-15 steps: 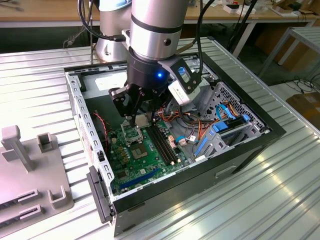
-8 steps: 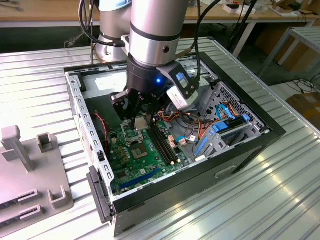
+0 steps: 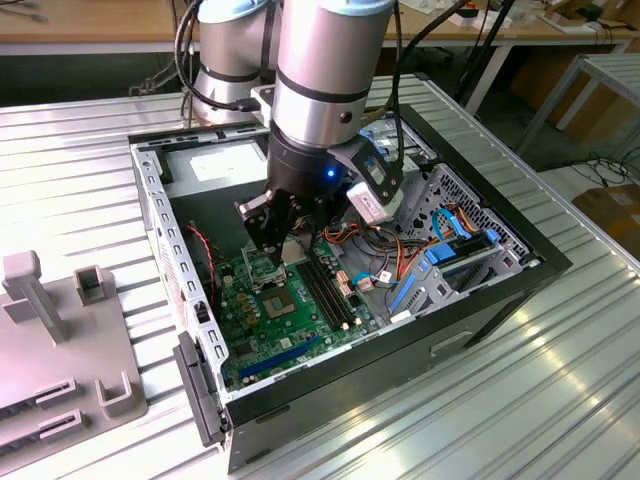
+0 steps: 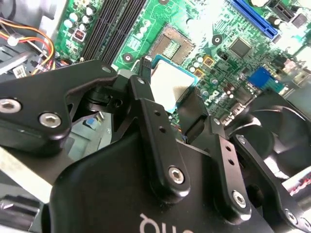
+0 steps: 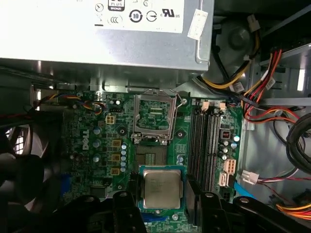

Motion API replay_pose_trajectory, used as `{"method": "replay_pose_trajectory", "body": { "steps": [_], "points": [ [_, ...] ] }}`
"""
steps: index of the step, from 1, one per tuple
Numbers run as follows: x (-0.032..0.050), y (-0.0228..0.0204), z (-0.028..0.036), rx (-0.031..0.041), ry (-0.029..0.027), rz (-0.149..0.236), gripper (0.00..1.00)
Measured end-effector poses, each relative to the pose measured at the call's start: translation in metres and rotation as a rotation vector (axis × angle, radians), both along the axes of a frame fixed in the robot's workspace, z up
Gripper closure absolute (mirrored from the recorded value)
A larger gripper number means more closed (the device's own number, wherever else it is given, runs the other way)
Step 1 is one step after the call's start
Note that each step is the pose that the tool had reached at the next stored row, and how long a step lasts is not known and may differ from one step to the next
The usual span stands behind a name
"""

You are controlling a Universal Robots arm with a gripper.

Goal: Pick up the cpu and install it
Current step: 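Place the cpu into insertion slot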

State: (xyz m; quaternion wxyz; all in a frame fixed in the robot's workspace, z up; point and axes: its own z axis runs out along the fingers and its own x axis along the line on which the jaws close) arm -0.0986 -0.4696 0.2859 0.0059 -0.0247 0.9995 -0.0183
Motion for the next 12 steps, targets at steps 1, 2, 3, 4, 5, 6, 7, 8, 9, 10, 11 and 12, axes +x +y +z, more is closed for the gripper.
{"method": "replay_pose_trajectory", "body": {
  "steps": [1,2,3,4,5,6,7,8,9,10,11,12],
  "points": [
    [0.0,0.0,-0.0036,0.0,0.0003,-0.002,0.53],
    [0.0,0.0001,-0.0062,0.0,0.0011,-0.006,0.53],
    [-0.0001,0.0003,-0.0088,-0.0003,0.0026,-0.014,0.53],
    [-0.0002,0.0008,-0.0116,-0.0013,0.0047,-0.026,0.53],
    [-0.0003,0.0011,-0.0131,-0.0019,0.0057,-0.033,0.53],
    [-0.0006,0.0012,-0.0147,-0.0023,0.0068,-0.039,0.53],
    [-0.0019,0.0012,-0.0195,-0.0024,0.01,-0.046,0.53],
    [-0.0023,0.0012,-0.0222,-0.0023,0.0104,-0.047,0.53],
    [-0.0024,0.0012,-0.0245,-0.0024,0.0107,-0.047,0.53],
    [-0.0024,0.0012,-0.0257,-0.0024,0.0114,-0.047,0.53],
    [-0.0024,0.0012,-0.0263,-0.0024,0.0114,-0.047,0.53],
    [-0.0024,0.0012,-0.0264,-0.0025,0.0115,-0.047,0.53]
  ]
}}
